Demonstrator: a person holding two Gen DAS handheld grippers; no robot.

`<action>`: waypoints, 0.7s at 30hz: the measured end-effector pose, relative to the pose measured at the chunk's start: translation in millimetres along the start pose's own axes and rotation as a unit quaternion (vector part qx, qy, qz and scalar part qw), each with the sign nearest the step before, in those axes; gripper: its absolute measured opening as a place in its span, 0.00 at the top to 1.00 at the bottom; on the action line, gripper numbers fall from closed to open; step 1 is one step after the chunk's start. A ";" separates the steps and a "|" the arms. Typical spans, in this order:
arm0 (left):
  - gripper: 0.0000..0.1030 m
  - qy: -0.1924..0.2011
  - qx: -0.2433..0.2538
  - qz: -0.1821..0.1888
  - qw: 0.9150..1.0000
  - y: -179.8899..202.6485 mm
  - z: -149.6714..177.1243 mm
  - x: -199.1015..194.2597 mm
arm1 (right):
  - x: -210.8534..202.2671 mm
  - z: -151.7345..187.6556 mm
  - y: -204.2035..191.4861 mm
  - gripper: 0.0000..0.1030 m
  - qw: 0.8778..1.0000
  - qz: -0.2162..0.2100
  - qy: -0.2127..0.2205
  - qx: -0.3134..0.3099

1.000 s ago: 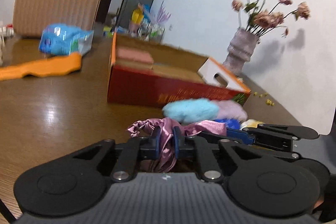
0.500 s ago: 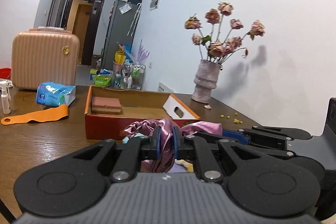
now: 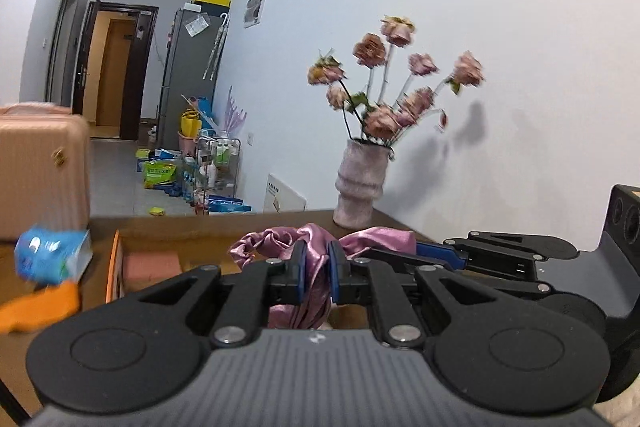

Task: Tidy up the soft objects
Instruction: 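Carry the pink satin bow into the box and open the left tool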

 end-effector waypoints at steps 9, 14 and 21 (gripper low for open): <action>0.89 -0.099 -0.089 0.000 0.991 -109.1 -12.2 182.0 | 196.0 -34.3 86.8 0.86 0.990 -0.007 -0.123 0.065; 0.89 -0.176 -0.120 -0.014 0.977 -152.3 38.7 263.3 | 293.7 12.7 132.4 0.86 0.968 -0.002 -0.212 0.132; 0.86 -0.239 -0.151 -0.008 0.959 -182.5 101.0 316.1 | 354.1 81.0 159.8 0.85 0.944 0.011 -0.290 0.159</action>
Point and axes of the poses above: each gripper's, at about its wrist camera, not at the fingertips, and x roughly the way its jaws point, y to its right, z to its underside, the point moved 10 cm from there along x, roughly the way its jaws point, and after that the axes turned 11 degrees about x, right-handed, at the moved point
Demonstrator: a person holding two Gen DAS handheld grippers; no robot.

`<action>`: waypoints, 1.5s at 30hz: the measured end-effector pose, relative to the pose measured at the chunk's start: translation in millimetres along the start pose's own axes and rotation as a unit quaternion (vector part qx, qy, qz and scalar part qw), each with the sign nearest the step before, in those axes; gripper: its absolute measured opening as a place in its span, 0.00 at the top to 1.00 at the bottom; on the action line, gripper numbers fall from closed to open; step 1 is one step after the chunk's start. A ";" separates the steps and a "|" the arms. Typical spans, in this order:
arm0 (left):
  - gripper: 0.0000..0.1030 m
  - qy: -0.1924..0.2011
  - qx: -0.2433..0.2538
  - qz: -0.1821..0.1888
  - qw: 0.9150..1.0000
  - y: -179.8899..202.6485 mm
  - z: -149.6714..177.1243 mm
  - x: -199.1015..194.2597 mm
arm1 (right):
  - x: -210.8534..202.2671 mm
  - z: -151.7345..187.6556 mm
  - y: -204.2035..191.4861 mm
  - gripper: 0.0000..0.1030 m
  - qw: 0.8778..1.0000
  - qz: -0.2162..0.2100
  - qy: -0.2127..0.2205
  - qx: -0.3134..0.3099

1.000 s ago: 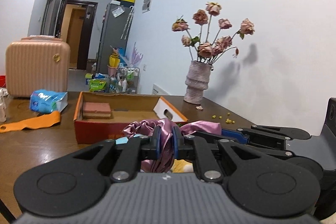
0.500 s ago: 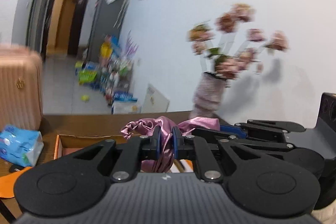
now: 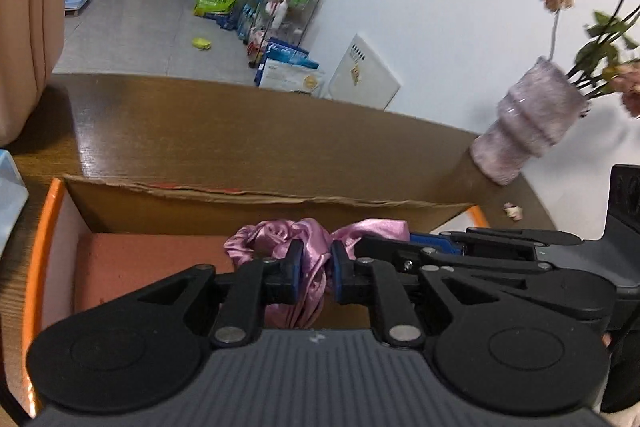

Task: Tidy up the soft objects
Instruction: 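Carry the pink satin bow into the box and open the left tool, then reach the left tool to the white-and-yellow plush sheep and grasp it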

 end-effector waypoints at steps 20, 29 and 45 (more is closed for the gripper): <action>0.51 0.090 0.051 -0.046 0.994 41.1 -22.9 -157.9 | -148.9 -4.8 -18.5 0.56 0.995 0.030 0.087 -0.036; 0.37 0.123 0.116 -0.070 0.983 93.1 37.1 -273.4 | -287.5 40.0 -32.8 0.46 0.986 0.045 0.144 -0.074; 0.10 0.227 0.150 -0.123 0.954 164.5 221.6 -324.3 | -342.7 252.7 -35.4 0.25 0.981 -0.025 0.182 -0.068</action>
Point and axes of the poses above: each gripper's, at about its wrist camera, not at the fingertips, and x roughly the way its jaws point, y to its right, z to its underside, the point moved 10 cm from there along x, roughly the way its jaws point, and after that the axes turned 11 degrees about x, right-handed, at the moved point
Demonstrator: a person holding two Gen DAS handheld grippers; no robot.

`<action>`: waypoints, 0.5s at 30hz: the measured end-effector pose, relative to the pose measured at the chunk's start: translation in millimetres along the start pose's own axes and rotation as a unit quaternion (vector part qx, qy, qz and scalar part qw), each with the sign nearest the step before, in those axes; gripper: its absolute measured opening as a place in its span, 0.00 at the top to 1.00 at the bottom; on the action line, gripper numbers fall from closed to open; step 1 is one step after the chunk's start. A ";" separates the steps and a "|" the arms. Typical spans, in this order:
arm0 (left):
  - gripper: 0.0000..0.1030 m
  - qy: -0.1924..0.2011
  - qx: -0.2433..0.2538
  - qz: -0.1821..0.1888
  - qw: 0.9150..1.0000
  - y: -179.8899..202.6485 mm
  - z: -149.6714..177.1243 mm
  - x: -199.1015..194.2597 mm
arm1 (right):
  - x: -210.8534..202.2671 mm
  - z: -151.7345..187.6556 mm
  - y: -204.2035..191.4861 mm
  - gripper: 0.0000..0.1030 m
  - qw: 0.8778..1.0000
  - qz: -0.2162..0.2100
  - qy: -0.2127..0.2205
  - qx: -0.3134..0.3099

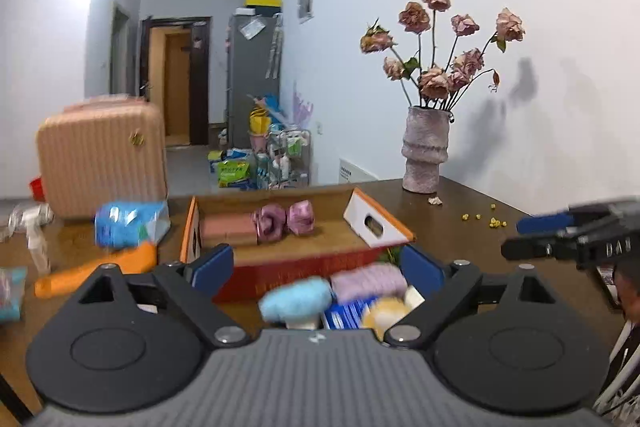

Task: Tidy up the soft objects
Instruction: 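Reach the left tool to the white-and-yellow plush sheep and grasp it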

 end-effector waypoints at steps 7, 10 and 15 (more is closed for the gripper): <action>0.06 -0.026 -0.057 0.012 0.998 20.9 43.8 -15.6 | 0.8 80.4 3.7 0.22 0.999 0.023 -0.019 0.033; 0.06 -0.040 -0.043 0.021 0.998 30.9 47.7 2.3 | 10.3 88.0 9.8 0.22 0.997 0.009 -0.020 0.068; 0.06 -0.074 -0.049 0.044 0.995 51.8 59.9 49.4 | 35.5 84.9 36.1 0.22 0.994 0.045 -0.009 0.096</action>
Point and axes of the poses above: each gripper's, at about its wrist camera, not at the fingertips, and x roughly the way its jaws point, y to its right, z to its underside, the point moved 10 cm from there along x, roughly the way its jaws point, and after that the axes turned 11 degrees about x, right-handed, at the moved point
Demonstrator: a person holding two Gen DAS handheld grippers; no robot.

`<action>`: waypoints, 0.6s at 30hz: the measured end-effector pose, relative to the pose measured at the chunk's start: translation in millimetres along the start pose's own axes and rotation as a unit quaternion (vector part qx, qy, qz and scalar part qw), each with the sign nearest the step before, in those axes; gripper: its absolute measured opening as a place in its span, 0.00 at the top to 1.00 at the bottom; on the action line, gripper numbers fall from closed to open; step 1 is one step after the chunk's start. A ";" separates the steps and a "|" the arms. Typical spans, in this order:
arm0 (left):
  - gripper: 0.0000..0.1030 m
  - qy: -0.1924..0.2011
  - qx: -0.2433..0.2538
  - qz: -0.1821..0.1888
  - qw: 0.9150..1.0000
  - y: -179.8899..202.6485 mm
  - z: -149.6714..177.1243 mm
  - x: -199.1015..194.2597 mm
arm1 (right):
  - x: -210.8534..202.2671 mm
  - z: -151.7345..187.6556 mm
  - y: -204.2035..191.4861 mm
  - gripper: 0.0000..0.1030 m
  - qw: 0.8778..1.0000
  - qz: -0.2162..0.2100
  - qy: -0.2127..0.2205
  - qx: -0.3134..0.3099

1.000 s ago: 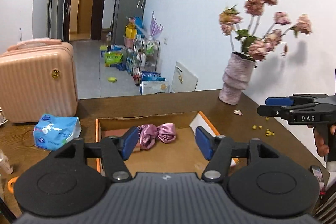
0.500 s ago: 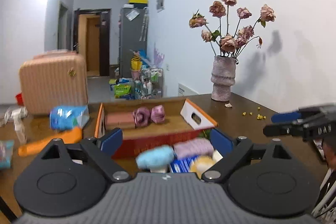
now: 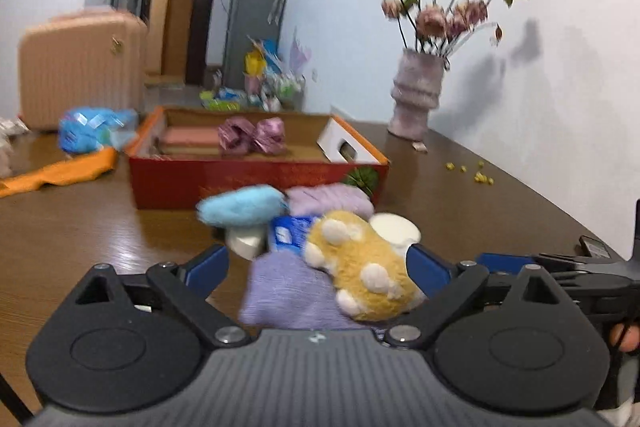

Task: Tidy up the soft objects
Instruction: 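Reach the left tool to the white-and-yellow plush sheep and grasp it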

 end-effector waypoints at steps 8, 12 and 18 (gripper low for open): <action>0.06 -0.050 -0.063 0.043 0.996 5.3 0.0 60.8 | 38.6 -5.4 18.6 0.24 0.998 -0.015 -0.015 0.059; 0.10 -0.062 -0.076 0.054 0.994 6.5 2.9 75.5 | 50.3 -6.6 20.1 0.27 0.997 -0.030 -0.026 0.068; 0.28 -0.070 -0.091 0.051 0.992 1.1 5.3 79.8 | 57.1 -0.1 21.2 0.41 0.992 -0.064 -0.049 0.102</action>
Point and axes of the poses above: each gripper's, at about its wrist camera, not at the fingertips, and x roughly the way its jaws point, y to its right, z to its underside, the point moved 10 cm from there along x, roughly the way its jaws point, and after that the axes turned 11 degrees about x, right-handed, at the moved point
